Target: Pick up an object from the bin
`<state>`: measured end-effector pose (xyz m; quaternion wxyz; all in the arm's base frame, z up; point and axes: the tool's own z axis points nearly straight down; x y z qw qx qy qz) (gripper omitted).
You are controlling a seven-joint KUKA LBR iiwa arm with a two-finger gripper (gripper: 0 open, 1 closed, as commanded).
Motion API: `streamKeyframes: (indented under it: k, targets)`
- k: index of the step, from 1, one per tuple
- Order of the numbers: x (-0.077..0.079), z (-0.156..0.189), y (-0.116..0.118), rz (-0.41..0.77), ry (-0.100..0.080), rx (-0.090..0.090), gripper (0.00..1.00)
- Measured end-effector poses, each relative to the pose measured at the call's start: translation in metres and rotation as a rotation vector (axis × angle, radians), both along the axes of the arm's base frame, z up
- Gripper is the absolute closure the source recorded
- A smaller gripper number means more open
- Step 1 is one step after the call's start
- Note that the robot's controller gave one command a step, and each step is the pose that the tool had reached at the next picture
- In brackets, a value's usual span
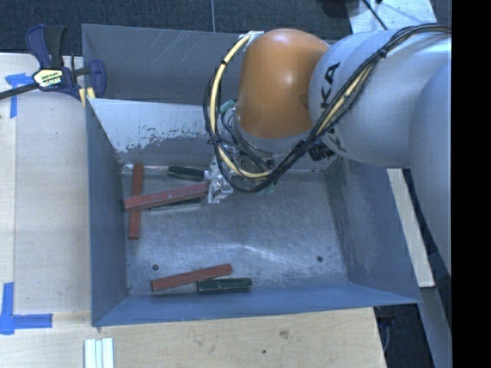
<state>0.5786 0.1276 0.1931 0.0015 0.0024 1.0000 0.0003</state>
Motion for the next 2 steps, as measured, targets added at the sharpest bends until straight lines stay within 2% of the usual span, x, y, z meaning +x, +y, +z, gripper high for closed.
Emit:
streamKeyframes:
  k: [1,2]
  targets:
    - [0.000,0.000,0.000,0.001,0.000,0.000,1.00]
    - [0.003,0.033,-0.006,0.079,0.005,-0.001,1.00]
